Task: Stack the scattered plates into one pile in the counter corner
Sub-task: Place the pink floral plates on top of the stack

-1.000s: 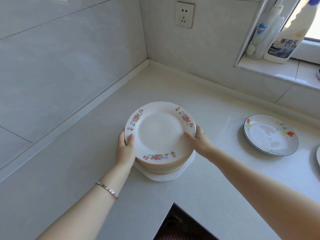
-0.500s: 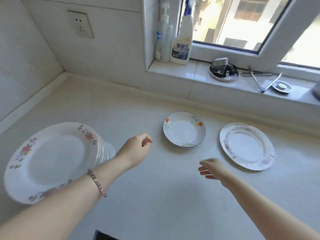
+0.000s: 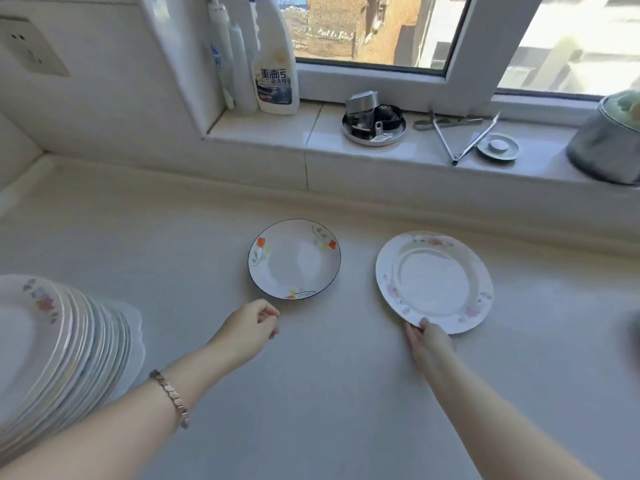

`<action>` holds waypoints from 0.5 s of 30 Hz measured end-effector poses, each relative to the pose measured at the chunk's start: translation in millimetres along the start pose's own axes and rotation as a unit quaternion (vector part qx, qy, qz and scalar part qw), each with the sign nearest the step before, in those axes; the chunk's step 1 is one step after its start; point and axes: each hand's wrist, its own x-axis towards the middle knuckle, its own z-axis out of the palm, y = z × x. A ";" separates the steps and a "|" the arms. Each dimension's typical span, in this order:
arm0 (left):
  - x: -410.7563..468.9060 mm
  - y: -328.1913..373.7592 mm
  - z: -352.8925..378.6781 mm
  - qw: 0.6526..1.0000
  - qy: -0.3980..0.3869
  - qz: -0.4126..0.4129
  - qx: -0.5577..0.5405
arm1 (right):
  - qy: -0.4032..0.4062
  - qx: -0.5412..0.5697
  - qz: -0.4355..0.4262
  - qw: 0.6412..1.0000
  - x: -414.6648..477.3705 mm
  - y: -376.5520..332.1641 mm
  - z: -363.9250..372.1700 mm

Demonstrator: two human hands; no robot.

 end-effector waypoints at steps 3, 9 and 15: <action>-1.5 1.8 1.9 0.999 0.013 -0.021 -0.037 | -0.027 -0.001 -0.025 0.999 0.8 -10.3 -8.0; -4.3 -1.8 1.0 0.995 0.044 -0.041 -0.081 | -0.146 -0.059 -0.082 0.984 -28.1 -17.8 -26.4; -29.1 14.1 -36.2 0.946 0.091 0.014 -0.310 | -0.354 -0.196 -0.068 0.912 -124.0 -5.9 1.8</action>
